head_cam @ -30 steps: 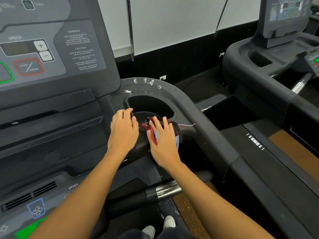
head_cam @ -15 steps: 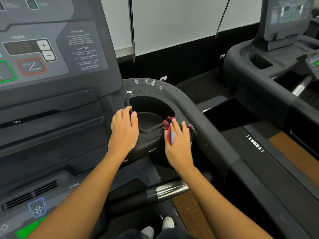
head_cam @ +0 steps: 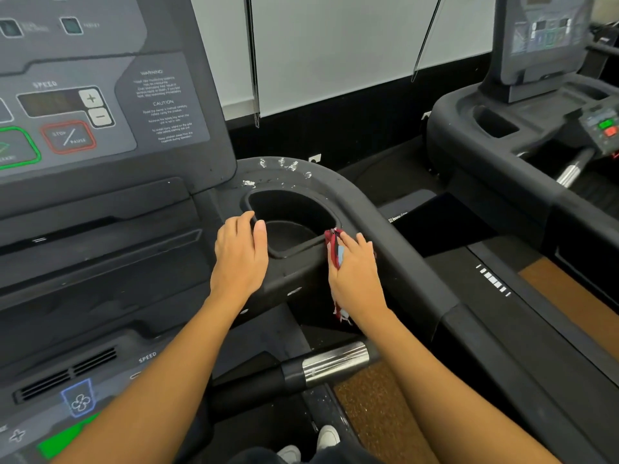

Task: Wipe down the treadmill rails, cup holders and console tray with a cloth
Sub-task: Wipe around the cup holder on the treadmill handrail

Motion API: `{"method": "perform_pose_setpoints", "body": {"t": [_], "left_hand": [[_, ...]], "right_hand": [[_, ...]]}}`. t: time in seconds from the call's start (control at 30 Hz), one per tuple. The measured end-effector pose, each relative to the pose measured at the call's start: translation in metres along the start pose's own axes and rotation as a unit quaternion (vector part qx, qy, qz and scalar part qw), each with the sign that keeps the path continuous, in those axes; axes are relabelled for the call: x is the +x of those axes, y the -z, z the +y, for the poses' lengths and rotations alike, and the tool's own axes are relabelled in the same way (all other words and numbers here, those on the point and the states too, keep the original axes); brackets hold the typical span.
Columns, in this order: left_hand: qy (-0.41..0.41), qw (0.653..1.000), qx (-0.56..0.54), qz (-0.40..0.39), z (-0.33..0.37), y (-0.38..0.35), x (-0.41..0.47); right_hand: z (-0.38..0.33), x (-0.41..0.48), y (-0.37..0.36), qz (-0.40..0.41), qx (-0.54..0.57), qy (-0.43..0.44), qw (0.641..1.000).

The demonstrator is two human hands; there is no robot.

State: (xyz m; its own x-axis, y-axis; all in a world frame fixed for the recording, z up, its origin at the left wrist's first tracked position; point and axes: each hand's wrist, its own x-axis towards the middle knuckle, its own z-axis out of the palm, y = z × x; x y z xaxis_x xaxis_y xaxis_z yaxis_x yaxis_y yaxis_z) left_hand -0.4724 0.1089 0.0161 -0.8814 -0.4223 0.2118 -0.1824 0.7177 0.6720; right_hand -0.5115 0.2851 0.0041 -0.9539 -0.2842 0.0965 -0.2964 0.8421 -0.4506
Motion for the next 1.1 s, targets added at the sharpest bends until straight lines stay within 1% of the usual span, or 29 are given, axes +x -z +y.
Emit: {"method": "perform_pose_setpoints", "body": {"t": [0.07,0.1,0.17,0.23,0.3,0.37,0.43,0.47,0.5,0.53,0.6,0.67,0.7,0.77,0.8,0.83,0.87,0.9,0.93,1.03,1.07,1.1], "left_hand": [[-0.008,1.000,0.013,-0.003,-0.001,-0.001,0.001],[-0.010,1.000,0.015,-0.005,-0.001,-0.001,0.001],[-0.013,1.000,0.017,-0.008,-0.002,-0.003,0.002],[-0.016,1.000,0.021,-0.014,-0.003,-0.004,0.002],[-0.013,1.000,0.023,-0.013,-0.002,-0.004,0.002],[-0.010,1.000,0.022,-0.008,-0.001,-0.004,0.002],[-0.012,1.000,0.020,-0.007,-0.003,-0.004,0.001],[-0.012,1.000,0.018,-0.009,-0.003,-0.004,0.001],[-0.009,1.000,0.016,-0.009,-0.004,-0.003,0.001],[-0.006,1.000,0.015,-0.009,-0.004,-0.003,0.001],[-0.002,1.000,0.018,-0.009,-0.004,-0.003,0.001],[-0.001,1.000,0.019,-0.013,-0.004,-0.004,0.002],[-0.001,1.000,0.019,-0.014,-0.003,-0.003,0.002],[0.000,1.000,0.020,-0.011,-0.003,-0.003,0.002],[0.000,1.000,0.021,-0.010,-0.002,-0.003,0.001],[-0.001,1.000,0.023,-0.010,-0.002,-0.003,0.001],[-0.003,1.000,0.026,-0.011,-0.002,-0.003,0.001],[-0.006,0.999,0.029,-0.012,-0.002,-0.003,0.002],[-0.008,0.999,0.031,-0.012,-0.002,-0.003,0.002],[-0.008,1.000,0.028,-0.008,-0.001,-0.003,0.002],[-0.010,1.000,0.028,-0.008,-0.001,-0.003,0.001],[-0.011,0.999,0.029,-0.008,-0.001,-0.003,0.001]], "right_hand": [[-0.011,-0.005,-0.010,-0.006,-0.031,0.023,0.999],[-0.017,-0.010,-0.017,-0.006,-0.029,0.037,0.999],[-0.032,-0.023,-0.028,-0.021,0.025,0.057,0.998],[-0.047,-0.036,-0.036,-0.047,0.070,0.104,0.991],[-0.057,-0.047,-0.042,-0.078,0.080,0.165,0.980],[-0.057,-0.052,-0.044,-0.081,0.072,0.199,0.974],[-0.045,-0.050,-0.042,-0.078,0.044,0.186,0.978],[-0.036,-0.049,-0.041,-0.073,0.047,0.157,0.984],[-0.028,-0.048,-0.038,-0.067,0.077,0.109,0.989],[-0.020,-0.046,-0.035,-0.060,0.138,0.048,0.988],[-0.011,-0.043,-0.030,-0.029,0.283,-0.068,0.956],[-0.009,-0.045,-0.027,0.022,0.373,-0.178,0.910],[-0.009,-0.046,-0.026,0.047,0.422,-0.249,0.870],[-0.009,-0.046,-0.023,0.079,0.534,-0.373,0.754],[-0.011,-0.044,-0.021,0.083,0.576,-0.407,0.704],[-0.015,-0.040,-0.019,0.077,0.598,-0.428,0.673],[-0.020,-0.035,-0.021,0.064,0.611,-0.440,0.655],[-0.028,-0.031,-0.024,0.047,0.618,-0.441,0.649],[-0.037,-0.026,-0.030,0.032,0.621,-0.437,0.650],[-0.060,-0.028,-0.049,0.001,0.602,-0.426,0.675],[-0.065,-0.034,-0.055,-0.018,0.604,-0.429,0.671],[-0.072,-0.042,-0.060,-0.048,0.617,-0.434,0.655]]}}
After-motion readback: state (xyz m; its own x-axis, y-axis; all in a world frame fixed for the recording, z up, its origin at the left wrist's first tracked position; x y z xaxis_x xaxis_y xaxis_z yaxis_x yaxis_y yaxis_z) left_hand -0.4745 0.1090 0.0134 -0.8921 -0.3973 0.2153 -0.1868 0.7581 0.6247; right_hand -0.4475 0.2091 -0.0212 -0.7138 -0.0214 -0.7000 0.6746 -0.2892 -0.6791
